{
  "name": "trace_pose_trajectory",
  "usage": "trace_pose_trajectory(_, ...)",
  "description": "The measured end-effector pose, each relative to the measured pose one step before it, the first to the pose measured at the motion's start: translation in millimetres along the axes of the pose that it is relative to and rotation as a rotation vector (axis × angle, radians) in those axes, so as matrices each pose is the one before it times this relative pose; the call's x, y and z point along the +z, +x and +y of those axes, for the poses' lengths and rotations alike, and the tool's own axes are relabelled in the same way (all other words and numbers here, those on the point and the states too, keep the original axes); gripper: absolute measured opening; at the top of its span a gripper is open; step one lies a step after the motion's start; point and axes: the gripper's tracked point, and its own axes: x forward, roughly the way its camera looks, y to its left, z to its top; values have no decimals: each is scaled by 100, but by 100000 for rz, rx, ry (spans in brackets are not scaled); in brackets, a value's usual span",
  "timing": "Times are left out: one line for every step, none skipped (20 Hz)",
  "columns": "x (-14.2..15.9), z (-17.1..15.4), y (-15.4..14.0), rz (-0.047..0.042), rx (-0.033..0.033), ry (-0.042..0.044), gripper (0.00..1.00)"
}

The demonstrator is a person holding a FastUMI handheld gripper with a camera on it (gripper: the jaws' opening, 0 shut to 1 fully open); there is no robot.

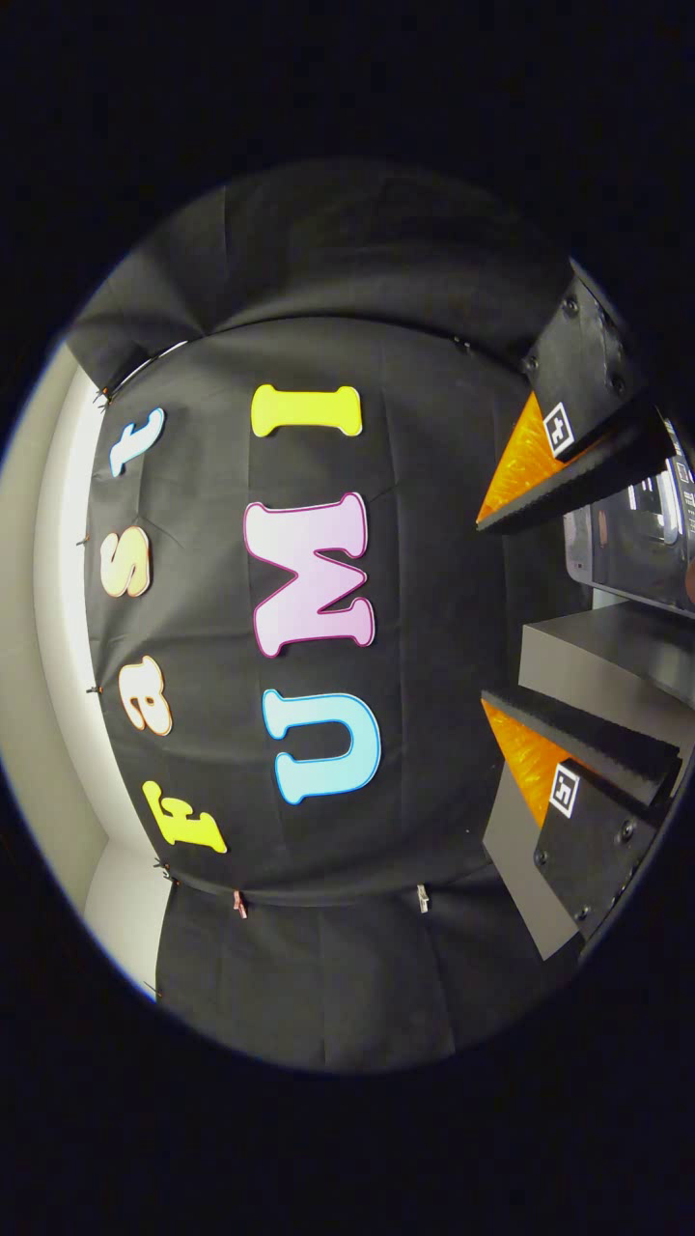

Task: Put the clothes into the washing machine and then close the washing machine lid.

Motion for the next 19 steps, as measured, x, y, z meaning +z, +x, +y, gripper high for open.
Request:
trace_pose_trajectory(92, -65, 63, -471, 70, -124, 99)
trace_pose_trajectory(10, -27, 88, 275, -88, -70, 99)
trace_pose_trajectory(-99, -73, 24, 350, 82, 122, 99)
trace_pose_trajectory(17, 32, 11, 348, 65, 360, 99)
trace_pose_trajectory(-100, -168, 50, 528, -73, 49, 99)
trace_pose_trajectory(-55, -33, -67, 142, 55, -9, 99)
trace_pose_trajectory(56, -61, -111, -19, 57, -26, 99)
trace_pose_trajectory(-33, 17, -80, 65, 62, -201, 99)
trace_pose_trajectory(-51, -4, -86, -28, 230, -369, 99)
trace_pose_trajectory(-177, 28, -1, 338, 121, -396, 99)
trace_pose_trajectory(-290, 46, -18, 611, 243, -148, 99)
trace_pose_trajectory(-101, 34, -206, 538, 194, 94, 99)
trace_pose_trajectory(-40, 8, 46, 426, 134, 84, 99)
trace_pose_trajectory(-79, 36, 26, 369, 31, 15, 99)
trace_pose_trajectory(12, 148, 20, -63, 333, -166, 99)
trace_pose_trajectory(130, 47, 80, -150, 199, -450, 99)
trace_pose_trajectory(-31, 107, 28, -61, 456, -414, 99)
trace_pose_trajectory(26, 119, 83, 43, 413, -240, 99)
trace_pose_trajectory(-20, 96, 75, 120, 251, -84, 99)
